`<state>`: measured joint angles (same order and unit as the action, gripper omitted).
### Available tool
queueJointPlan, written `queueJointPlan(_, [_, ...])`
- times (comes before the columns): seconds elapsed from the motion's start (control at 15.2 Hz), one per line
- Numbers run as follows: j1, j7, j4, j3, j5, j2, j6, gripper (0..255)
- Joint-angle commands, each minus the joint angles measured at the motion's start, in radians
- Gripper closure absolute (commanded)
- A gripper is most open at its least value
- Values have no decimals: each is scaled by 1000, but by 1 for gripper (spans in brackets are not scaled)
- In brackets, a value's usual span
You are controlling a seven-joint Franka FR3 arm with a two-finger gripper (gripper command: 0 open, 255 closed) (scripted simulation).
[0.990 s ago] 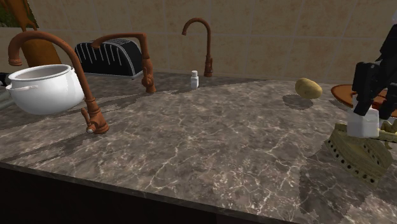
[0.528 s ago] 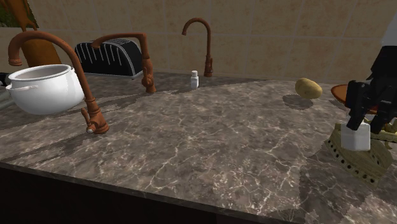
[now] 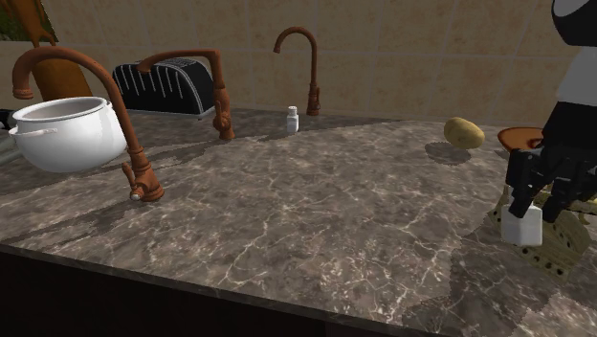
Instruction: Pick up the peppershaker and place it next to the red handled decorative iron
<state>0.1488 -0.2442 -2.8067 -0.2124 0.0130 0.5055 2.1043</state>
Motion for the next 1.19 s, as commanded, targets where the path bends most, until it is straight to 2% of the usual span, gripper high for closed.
queueJointPlan(0.0, [-2,-5,-14,-4,2,-22,36,255])
queueJointPlan(0.66, [-22,-43,-62,-25,30,-164,224,255])
queueJointPlan(1.12, [-22,-43,-62,-24,30,-164,224,255])
